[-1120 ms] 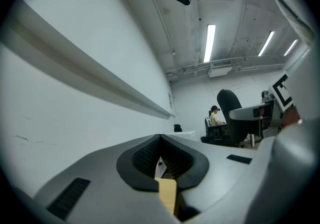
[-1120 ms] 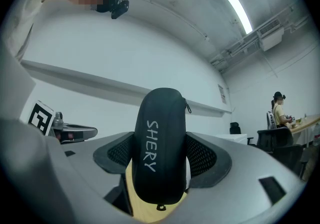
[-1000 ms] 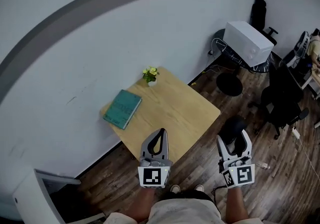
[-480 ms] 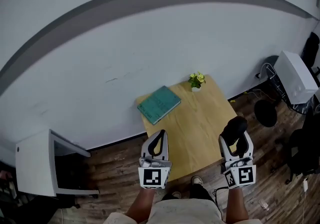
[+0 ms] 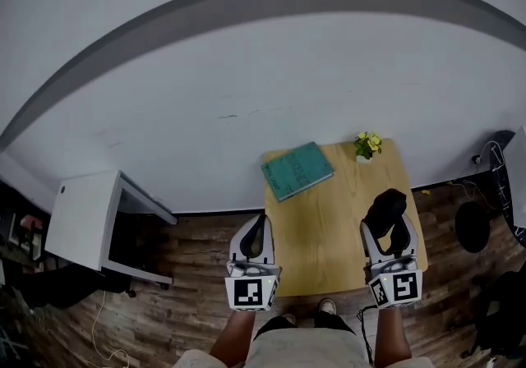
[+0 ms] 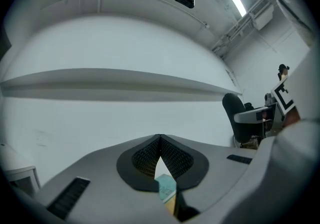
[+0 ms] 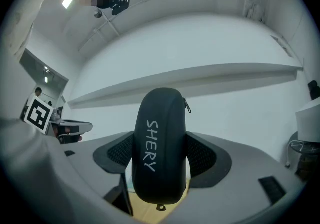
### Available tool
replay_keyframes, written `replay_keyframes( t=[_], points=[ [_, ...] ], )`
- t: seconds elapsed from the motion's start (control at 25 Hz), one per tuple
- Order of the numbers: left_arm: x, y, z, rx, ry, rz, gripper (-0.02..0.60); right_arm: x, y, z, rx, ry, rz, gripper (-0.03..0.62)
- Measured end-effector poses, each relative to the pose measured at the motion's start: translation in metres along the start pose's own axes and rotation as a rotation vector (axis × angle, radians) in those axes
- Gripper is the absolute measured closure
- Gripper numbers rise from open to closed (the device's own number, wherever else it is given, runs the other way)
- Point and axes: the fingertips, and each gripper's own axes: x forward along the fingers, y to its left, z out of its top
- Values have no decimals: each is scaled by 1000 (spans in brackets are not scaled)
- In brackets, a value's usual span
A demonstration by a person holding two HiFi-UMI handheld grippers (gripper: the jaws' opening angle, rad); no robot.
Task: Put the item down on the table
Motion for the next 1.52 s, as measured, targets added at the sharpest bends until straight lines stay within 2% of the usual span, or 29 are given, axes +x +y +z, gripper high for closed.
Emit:
replay_keyframes(
  t=[0.44,0.72,1.12,1.52],
  points=[
    [-27,-16,-12,29,70,180,574,17,-17,-23,66,22,181,261],
    [-38,-11,-19,32,74,258,574,31,-5,-30,48,26,260,261],
    [-41,8,-31,33,45,296,574,42,11,-35,21,3,296,261],
    [-47,10,-38,25,55,306,574,45,23,-48,25,26,317,261]
  ],
)
